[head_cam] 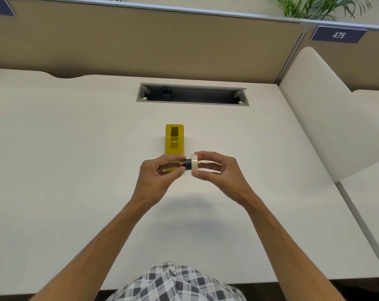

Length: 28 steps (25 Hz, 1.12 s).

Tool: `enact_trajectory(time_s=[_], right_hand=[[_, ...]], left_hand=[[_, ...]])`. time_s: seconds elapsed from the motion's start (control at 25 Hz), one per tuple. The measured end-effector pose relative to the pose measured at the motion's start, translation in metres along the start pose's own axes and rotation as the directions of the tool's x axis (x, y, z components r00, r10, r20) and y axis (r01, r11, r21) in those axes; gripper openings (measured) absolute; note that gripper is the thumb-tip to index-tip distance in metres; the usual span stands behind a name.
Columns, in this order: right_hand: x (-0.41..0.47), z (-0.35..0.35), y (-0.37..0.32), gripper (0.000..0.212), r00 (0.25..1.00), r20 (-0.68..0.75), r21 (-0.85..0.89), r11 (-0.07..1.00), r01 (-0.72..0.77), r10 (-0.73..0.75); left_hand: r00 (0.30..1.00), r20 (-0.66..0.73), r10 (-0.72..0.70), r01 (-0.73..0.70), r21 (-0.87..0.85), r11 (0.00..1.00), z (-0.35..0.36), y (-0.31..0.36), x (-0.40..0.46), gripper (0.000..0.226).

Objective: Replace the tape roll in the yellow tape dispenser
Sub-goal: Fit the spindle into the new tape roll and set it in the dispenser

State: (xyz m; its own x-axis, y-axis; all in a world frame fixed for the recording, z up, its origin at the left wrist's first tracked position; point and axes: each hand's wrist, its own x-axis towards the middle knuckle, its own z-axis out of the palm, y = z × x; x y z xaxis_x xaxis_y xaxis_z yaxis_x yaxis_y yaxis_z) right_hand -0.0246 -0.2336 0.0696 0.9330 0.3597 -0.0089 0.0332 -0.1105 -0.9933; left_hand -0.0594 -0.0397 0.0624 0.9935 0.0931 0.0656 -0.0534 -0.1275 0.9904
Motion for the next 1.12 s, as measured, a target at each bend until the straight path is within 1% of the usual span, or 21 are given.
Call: enact_trajectory(time_s=[0.24,0.32,0.4,0.48,0.6,0.68,0.76,0.84,0.92,1.0,1.12], right_hand=[[0.003,0.006,-0.003,0.042,1.0,-0.005,0.023,1.0,0.002,-0.002],[0.002,0.009,-0.003,0.04,1.0,-0.021,-0.009,1.0,0.003,-0.003],[0.0,0.014,-0.006,0.041,0.997,-0.065,-0.124,0.992,0.028,-0.036],[-0.003,0.02,-0.011,0.045,0.978,-0.17,-0.274,0.959,0.074,-0.124],[-0.007,0.029,-0.016,0.045,0.899,-0.323,-0.484,0.868,0.113,-0.297],[-0.01,0.037,-0.021,0.039,0.853,-0.368,-0.615,0.785,0.076,-0.371],[-0.012,0.045,-0.026,0.035,0.821,-0.403,-0.703,0.711,0.004,-0.404],[-0.013,0.05,-0.029,0.03,0.809,-0.449,-0.713,0.698,-0.069,-0.38],[-0.012,0.052,-0.03,0.024,0.812,-0.48,-0.689,0.716,-0.114,-0.332],[-0.011,0.053,-0.031,0.023,0.819,-0.487,-0.669,0.732,-0.127,-0.304],[-0.01,0.053,-0.03,0.022,0.825,-0.488,-0.635,0.765,-0.111,-0.285]], left_hand=[[0.999,0.03,0.013,-0.012,-0.027,1.0,0.002,0.001,-0.001,0.028],[0.999,0.021,0.025,-0.025,-0.021,0.999,0.002,0.002,-0.001,0.029],[0.999,0.015,0.038,-0.038,-0.04,0.999,0.002,0.002,0.0,0.028],[0.999,0.008,0.045,-0.044,-0.059,0.997,0.002,0.003,0.0,0.028],[0.999,-0.009,0.051,-0.052,-0.065,0.997,0.004,0.002,0.001,0.026],[0.996,-0.014,0.086,-0.087,-0.036,0.996,0.006,0.001,0.001,0.026],[0.988,-0.021,0.153,-0.153,0.015,0.988,0.009,0.002,-0.001,0.026],[0.973,-0.031,0.23,-0.227,0.077,0.971,0.011,0.002,-0.002,0.026],[0.957,-0.037,0.288,-0.281,0.136,0.95,0.013,0.001,-0.003,0.029],[0.949,-0.031,0.315,-0.304,0.187,0.934,0.014,0.001,-0.002,0.038],[0.954,0.025,0.299,-0.295,0.25,0.922,0.014,0.0,0.0,0.06]])
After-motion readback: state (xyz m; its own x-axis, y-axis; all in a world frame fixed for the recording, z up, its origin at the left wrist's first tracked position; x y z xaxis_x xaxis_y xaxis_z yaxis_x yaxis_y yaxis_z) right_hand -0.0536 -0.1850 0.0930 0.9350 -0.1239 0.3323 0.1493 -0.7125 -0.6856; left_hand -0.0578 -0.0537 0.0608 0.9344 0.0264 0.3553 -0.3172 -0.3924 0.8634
